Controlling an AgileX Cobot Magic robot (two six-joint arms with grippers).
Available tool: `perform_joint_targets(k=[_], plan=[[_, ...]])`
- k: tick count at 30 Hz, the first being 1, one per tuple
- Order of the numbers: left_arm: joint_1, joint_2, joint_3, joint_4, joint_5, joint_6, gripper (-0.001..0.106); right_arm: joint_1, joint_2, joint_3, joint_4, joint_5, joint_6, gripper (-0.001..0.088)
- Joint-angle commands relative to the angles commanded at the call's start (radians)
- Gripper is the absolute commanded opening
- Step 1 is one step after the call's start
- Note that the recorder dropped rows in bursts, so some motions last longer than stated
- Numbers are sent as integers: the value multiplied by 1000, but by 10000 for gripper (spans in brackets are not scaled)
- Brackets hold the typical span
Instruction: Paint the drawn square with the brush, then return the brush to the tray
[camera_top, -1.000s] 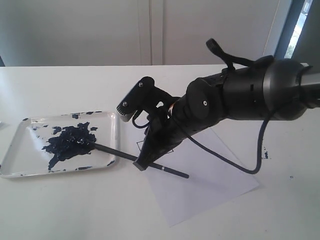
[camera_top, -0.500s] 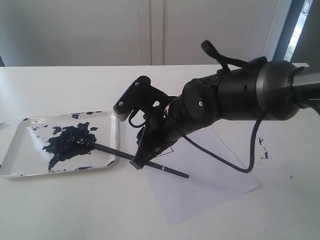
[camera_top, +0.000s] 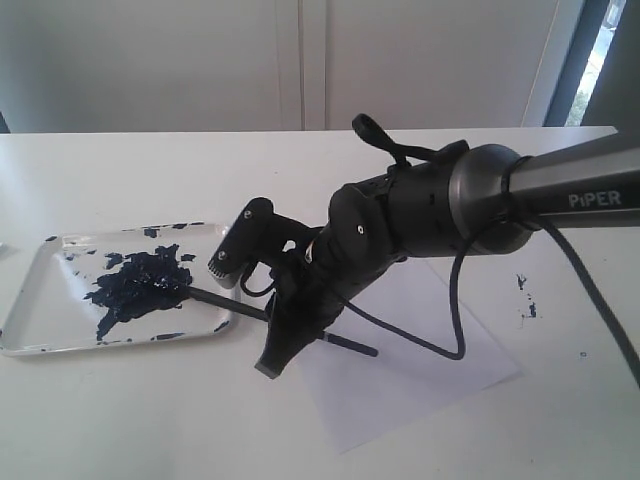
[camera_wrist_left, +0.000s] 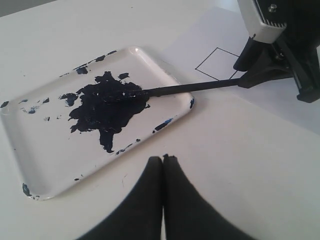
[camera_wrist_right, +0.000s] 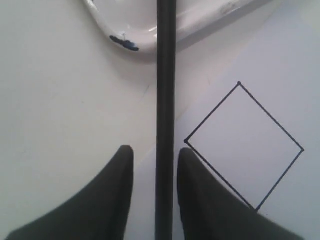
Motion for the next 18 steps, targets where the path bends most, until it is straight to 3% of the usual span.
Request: perform_joint_targets(k=[18], plan=[[0,0,0,0,0,0,0,-20,26,0,-34,44,-18,295]])
